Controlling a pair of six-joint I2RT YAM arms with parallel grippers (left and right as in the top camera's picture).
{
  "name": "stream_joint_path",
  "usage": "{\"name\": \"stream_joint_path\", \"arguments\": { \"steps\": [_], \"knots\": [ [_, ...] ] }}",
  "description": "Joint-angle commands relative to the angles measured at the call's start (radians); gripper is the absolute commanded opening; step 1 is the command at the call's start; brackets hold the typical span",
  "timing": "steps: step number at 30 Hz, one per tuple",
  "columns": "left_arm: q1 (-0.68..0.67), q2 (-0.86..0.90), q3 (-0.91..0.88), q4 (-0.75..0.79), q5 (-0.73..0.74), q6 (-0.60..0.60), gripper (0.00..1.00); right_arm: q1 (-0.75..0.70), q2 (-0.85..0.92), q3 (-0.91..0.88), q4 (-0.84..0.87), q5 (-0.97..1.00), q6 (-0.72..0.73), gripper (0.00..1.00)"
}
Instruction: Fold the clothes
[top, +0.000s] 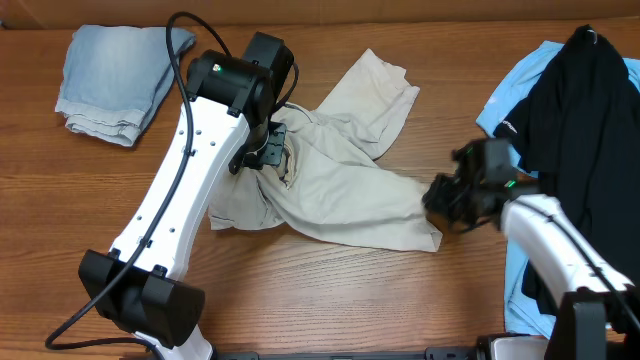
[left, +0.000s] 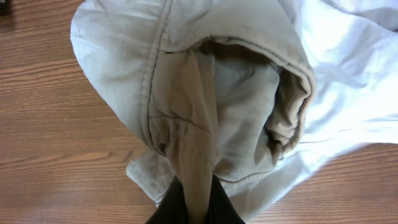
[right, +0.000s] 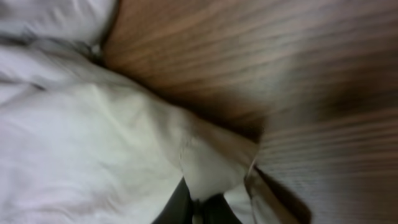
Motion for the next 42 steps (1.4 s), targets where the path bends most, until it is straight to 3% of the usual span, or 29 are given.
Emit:
{"name": "stream_joint_path", "arguments": {
  "steps": [1,5,9,12,14,16,17,18,19,20,21,24,26,31,36,42],
  "knots": [
    [-0.002,-0.011,-0.005,0.003,-0.017,0.007,0.04,-0.111,-0.051,0.231,-0.09,-0.04,-0.071,0.04],
    [-0.002,-0.011,-0.005,0.012,-0.017,0.017,0.09,-0.24,-0.052,0.5,-0.306,-0.039,-0.172,0.04],
    [-0.002,-0.011,-0.005,0.033,-0.017,0.018,0.5,-0.364,-0.052,0.673,-0.433,0.011,-0.226,0.04],
    [-0.002,-0.011,-0.005,0.05,-0.017,0.026,0.78,-0.435,-0.052,0.696,-0.461,0.034,-0.249,0.04],
    [0.0,-0.011,-0.005,0.066,-0.03,0.033,0.9,-0.48,-0.04,0.695,-0.487,0.068,-0.247,0.04],
    [0.009,-0.011,-0.005,0.093,-0.052,0.032,0.95,-0.52,-0.019,0.695,-0.509,0.07,-0.247,0.04],
    [0.014,-0.011,-0.005,0.107,-0.051,0.032,0.97,-0.535,-0.008,0.695,-0.513,0.071,-0.248,0.04],
    [0.021,-0.011,-0.005,0.127,-0.051,0.032,0.98,-0.548,0.003,0.695,-0.516,0.071,-0.248,0.12],
    [0.027,-0.011,-0.005,0.145,-0.049,0.033,0.99,-0.558,0.014,0.695,-0.518,0.07,-0.248,0.49],
    [0.033,-0.011,-0.005,0.164,-0.05,0.036,0.99,-0.563,0.021,0.695,-0.52,0.07,-0.248,0.69],
    [0.04,-0.011,-0.005,0.182,-0.049,0.041,1.0,-0.565,0.025,0.695,-0.523,0.068,-0.249,0.82],
    [0.063,0.003,-0.009,0.242,-0.05,0.06,1.0,-0.555,0.022,0.698,-0.534,-0.018,-0.29,0.96],
    [0.09,0.024,-0.01,0.274,-0.037,0.066,1.0,-0.519,0.01,0.701,-0.543,-0.08,-0.312,1.0],
    [0.197,0.122,-0.01,0.367,0.16,0.162,1.0,-0.309,-0.014,0.702,-0.599,-0.083,-0.309,1.0],
    [0.267,0.247,-0.01,0.524,0.276,0.228,1.0,0.0,0.002,0.697,-0.591,0.036,-0.155,1.0],
    [0.297,0.365,-0.01,0.675,0.29,0.231,1.0,0.32,0.093,0.695,-0.512,0.251,0.005,1.0]
  ]
}}
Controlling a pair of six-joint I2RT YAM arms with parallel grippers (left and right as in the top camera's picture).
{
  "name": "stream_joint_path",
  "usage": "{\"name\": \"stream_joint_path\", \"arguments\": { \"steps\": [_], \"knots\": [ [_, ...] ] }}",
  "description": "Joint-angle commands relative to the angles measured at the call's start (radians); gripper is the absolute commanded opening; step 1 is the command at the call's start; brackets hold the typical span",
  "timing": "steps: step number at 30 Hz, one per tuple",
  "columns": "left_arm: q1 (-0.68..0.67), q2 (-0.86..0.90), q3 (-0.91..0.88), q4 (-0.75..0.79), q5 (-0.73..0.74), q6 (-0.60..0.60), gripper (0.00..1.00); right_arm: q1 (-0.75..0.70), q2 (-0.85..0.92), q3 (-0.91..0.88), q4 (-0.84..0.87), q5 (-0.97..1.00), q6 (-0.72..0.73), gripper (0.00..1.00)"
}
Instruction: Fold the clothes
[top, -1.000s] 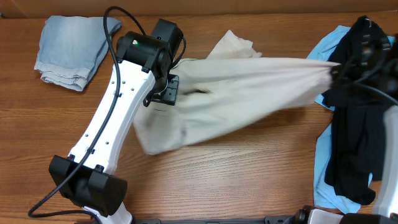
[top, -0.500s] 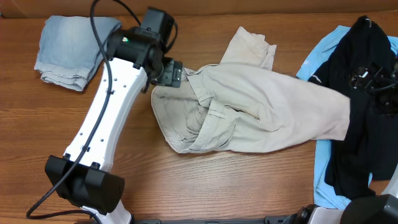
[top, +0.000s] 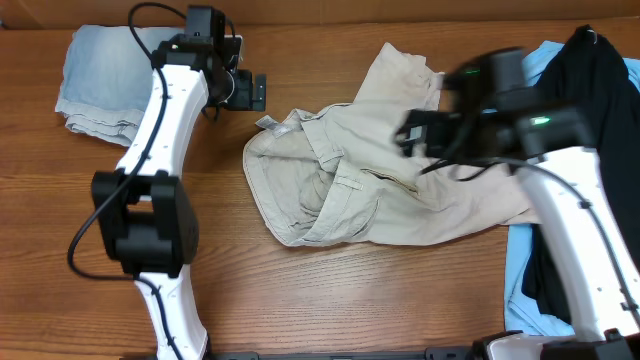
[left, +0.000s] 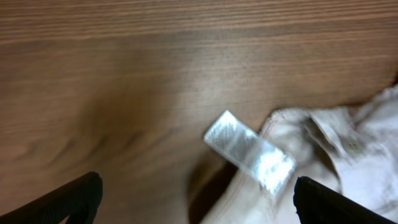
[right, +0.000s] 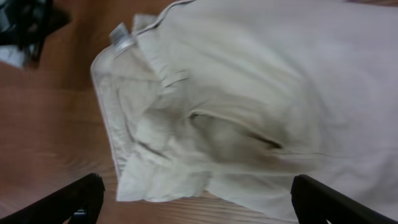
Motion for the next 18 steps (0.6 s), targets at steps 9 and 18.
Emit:
{"name": "stream_joint_path", "arguments": {
  "steps": [9,18],
  "knots": [
    [0.03,0.092,-0.006,0.045,0.038,0.034,1.0,0.305,0.288,0.015,0.092,0.253,0.192,1.0],
    [0.042,0.093,-0.006,0.045,0.038,0.034,1.0,0.376,0.332,0.015,0.164,0.38,0.247,1.0]
  ]
}}
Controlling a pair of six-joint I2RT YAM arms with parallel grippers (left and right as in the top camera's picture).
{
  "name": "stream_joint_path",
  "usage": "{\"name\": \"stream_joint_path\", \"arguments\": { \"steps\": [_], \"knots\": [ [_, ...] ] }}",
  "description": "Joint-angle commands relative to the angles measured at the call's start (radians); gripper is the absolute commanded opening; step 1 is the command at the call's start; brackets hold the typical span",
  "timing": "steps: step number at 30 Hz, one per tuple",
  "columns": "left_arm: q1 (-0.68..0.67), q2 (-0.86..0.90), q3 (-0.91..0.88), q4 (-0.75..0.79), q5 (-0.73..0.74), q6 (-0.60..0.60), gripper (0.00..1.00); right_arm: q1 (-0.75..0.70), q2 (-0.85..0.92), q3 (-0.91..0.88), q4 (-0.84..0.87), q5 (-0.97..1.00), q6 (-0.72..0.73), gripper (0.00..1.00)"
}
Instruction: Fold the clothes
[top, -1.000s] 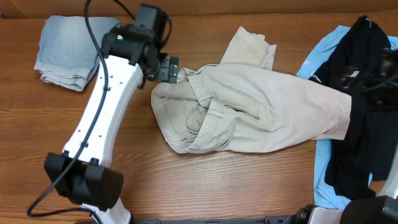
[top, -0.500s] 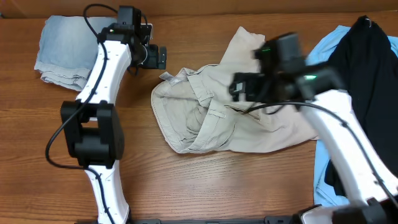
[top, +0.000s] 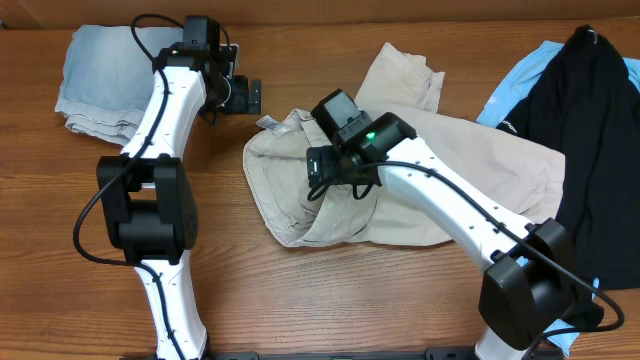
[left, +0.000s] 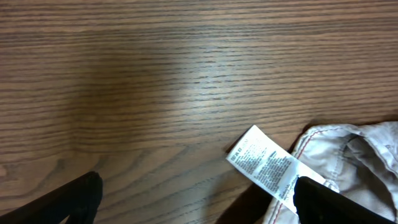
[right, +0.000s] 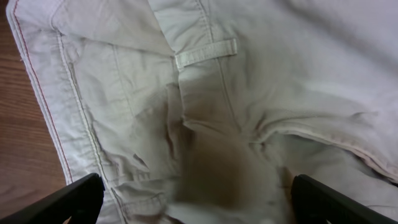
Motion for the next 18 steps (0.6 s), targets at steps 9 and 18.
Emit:
{"name": "stream_joint_path", "arguments": {
  "steps": [9,18],
  "knots": [
    [0.004,0.016,-0.005,-0.013,0.014,0.027,1.0,-0.002,0.059,0.014,-0.235,0.169,0.103,1.0],
    [0.004,0.016,-0.005,-0.008,0.014,0.027,1.0,0.077,0.042,0.012,-0.464,0.056,0.185,0.97]
  ]
}}
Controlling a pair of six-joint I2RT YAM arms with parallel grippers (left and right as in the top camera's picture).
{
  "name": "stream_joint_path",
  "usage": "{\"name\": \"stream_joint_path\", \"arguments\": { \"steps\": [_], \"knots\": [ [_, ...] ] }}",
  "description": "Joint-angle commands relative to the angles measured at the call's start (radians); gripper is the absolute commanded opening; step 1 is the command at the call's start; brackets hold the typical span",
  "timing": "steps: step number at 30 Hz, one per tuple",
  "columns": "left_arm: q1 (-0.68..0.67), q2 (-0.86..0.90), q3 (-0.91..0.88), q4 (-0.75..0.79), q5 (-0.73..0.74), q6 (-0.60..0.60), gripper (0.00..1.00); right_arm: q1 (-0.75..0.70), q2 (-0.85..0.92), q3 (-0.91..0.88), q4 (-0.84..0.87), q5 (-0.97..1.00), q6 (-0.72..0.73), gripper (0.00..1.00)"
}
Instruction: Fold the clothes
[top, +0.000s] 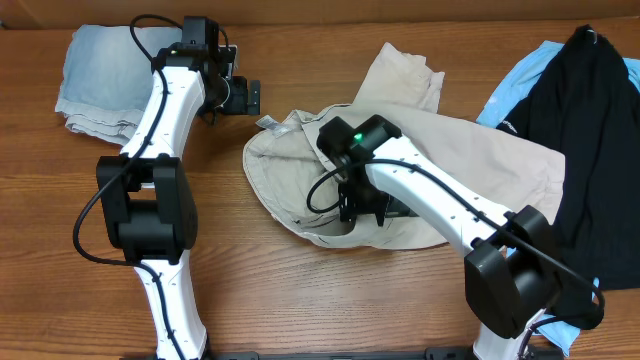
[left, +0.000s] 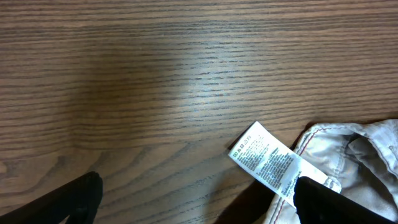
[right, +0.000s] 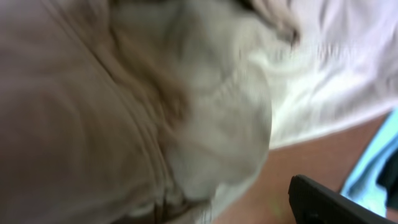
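The beige shorts (top: 450, 160) lie spread across the table's middle, waist to the left, with one leg (top: 400, 75) reaching toward the back. My left gripper (top: 244, 97) hovers open over bare wood just left of the waistband. The shorts' white care label (left: 267, 163) lies between its fingers (left: 71, 199). My right gripper (top: 366, 207) is low on the front part of the shorts. Its wrist view is blurred and filled with beige cloth (right: 124, 93). Only one finger (right: 329, 202) shows, set wide, and cloth hides the other.
A folded pale denim piece (top: 105, 75) lies at the back left. At the right edge a black garment (top: 590, 130) is heaped on a light blue one (top: 508, 100), next to the shorts' leg. Bare wooden table (top: 300, 300) runs along the front.
My right gripper has moved from over the waistband to lower down, near the shorts' front edge, close to the cloth. The near edge has changed shape. My left gripper has stayed put.
First both grippers were shut on the shorts, left on the waist and right on a leg hem, with the cloth bunched. Then the shorts lay spread out and both grippers stood open, left by the label. The right one has since come over the waist and down into the cloth.
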Motion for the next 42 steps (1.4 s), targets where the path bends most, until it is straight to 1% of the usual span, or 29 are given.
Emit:
{"name": "stream_joint_path", "arguments": {
  "steps": [1,7,13,18,21,23,28,34,39,42],
  "knots": [
    [0.003,0.016,-0.005,0.0,0.014,0.024,1.0,0.078,-0.024,0.007,-0.023,-0.07,0.064,0.97],
    [0.003,0.016,-0.005,-0.014,0.015,0.041,1.0,0.236,-0.024,-0.028,-0.056,-0.114,0.226,0.98],
    [0.003,0.016,-0.005,-0.018,0.014,0.068,1.0,0.363,-0.024,-0.131,-0.056,-0.143,0.376,0.98],
    [0.003,0.016,-0.005,-0.017,0.015,0.068,1.0,0.406,-0.036,-0.215,-0.047,-0.155,0.46,0.98],
    [0.003,0.018,-0.005,-0.014,0.015,0.068,1.0,0.41,-0.065,-0.222,-0.023,-0.14,0.468,0.98],
    [0.003,0.02,-0.005,-0.007,0.015,0.068,1.0,0.399,-0.099,-0.222,0.029,-0.106,0.465,0.98],
    [0.003,0.03,-0.005,-0.001,0.018,0.068,1.0,0.317,-0.214,-0.215,0.148,-0.089,0.333,0.98],
    [0.003,0.031,-0.005,0.0,0.018,0.068,1.0,0.239,-0.337,-0.154,0.166,-0.089,0.199,1.0],
    [0.003,0.032,-0.005,0.009,0.018,0.067,1.0,0.188,-0.329,-0.186,0.231,-0.085,0.028,1.0],
    [0.003,0.033,-0.005,0.015,0.016,0.068,1.0,0.175,-0.299,-0.226,0.283,-0.074,-0.019,1.0]
  ]
}}
